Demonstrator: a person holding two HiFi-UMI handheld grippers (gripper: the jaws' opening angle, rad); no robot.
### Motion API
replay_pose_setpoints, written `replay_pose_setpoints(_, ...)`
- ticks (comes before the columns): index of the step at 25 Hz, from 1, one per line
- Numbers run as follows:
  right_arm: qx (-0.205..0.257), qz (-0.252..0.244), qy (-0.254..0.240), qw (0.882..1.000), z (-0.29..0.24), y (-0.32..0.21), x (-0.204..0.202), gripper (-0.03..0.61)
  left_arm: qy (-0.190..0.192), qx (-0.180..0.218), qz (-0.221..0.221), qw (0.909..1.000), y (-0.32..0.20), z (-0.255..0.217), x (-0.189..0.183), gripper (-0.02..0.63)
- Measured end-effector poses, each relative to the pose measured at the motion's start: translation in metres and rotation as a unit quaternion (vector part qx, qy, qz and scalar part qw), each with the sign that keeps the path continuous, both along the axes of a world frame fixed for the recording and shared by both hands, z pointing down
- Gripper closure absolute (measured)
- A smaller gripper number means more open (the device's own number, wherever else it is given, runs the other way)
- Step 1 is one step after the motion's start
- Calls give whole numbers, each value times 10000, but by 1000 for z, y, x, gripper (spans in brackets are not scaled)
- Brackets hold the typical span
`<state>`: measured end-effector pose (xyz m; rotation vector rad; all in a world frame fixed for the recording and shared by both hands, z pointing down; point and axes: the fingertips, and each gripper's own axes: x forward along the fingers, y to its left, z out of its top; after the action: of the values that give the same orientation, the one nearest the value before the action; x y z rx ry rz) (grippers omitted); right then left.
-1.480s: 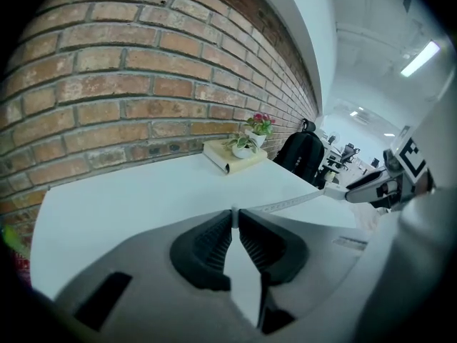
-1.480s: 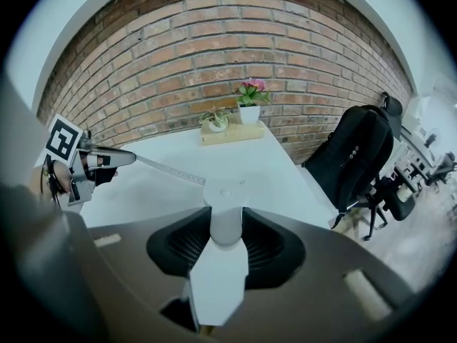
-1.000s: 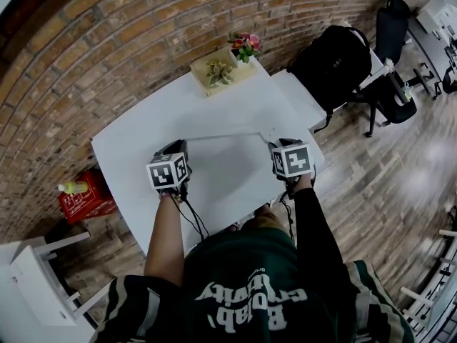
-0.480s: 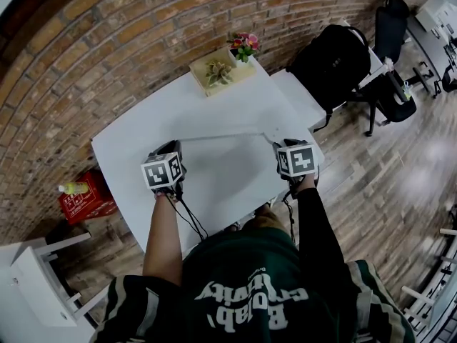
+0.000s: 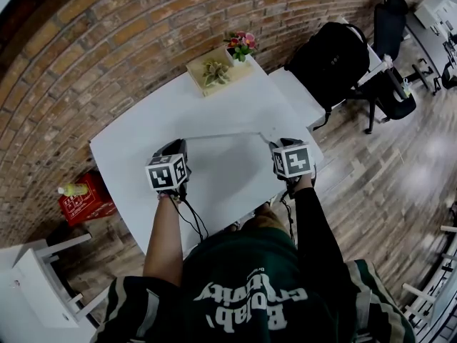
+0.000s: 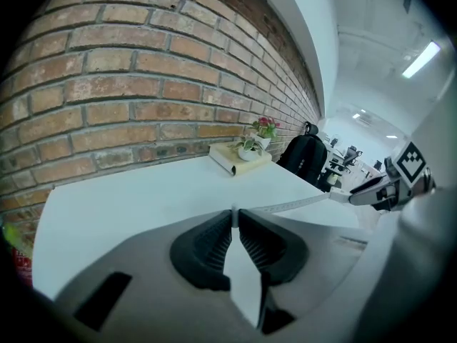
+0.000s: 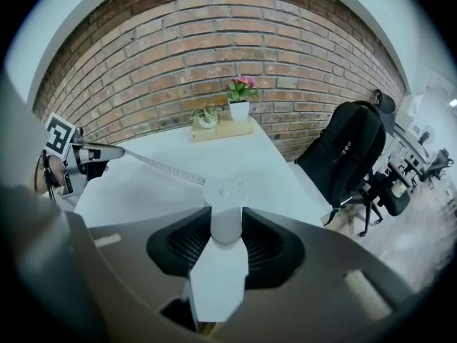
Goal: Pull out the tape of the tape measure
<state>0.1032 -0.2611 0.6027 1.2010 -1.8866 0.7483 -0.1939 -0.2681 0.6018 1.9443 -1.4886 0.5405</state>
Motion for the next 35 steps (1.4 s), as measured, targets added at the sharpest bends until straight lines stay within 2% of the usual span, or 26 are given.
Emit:
replay_pose_setpoints(7, -65, 68, 170, 9998, 18, -7, 16, 426, -32, -113, 113, 9999, -4, 18, 19, 573)
replay_pose_setpoints(12, -285, -22, 370, 9989, 48, -2, 16, 426, -245, -380, 182, 9988, 3, 50, 27, 572)
replay_pose_setpoints(15, -414, -45, 381, 9984, 61, 3, 15, 426, -196, -579, 234, 9979, 11, 67, 33, 572)
replay_pose_setpoints(19, -545, -80, 433, 9975, 74, 5, 13, 426, -71, -574, 208, 9981, 11, 75, 32, 572)
replay_pose_setpoints(25, -691, -43, 425, 9967, 96, 17, 9, 426, -325, -703, 360, 9963, 19, 91, 23, 553)
replay_pose_setpoints(27, -588, -58, 473, 9971, 97, 16, 9, 426, -316, -710, 445, 9960, 21, 94, 22, 504)
replay_pose_setpoints(30, -225, -186, 652, 9974, 92, 12, 8, 425, -249, -566, 444, 9971, 20, 90, 18, 486)
replay_pose_setpoints(33, 169, -118, 434, 9988, 75, 7, 3, 359, -237, -249, 529, 9980, 13, 71, 20, 476)
replay_pose_setpoints(35, 446, -82, 262, 9986, 58, 4, -2, 342, -211, 26, 574, 9981, 8, 51, 23, 476)
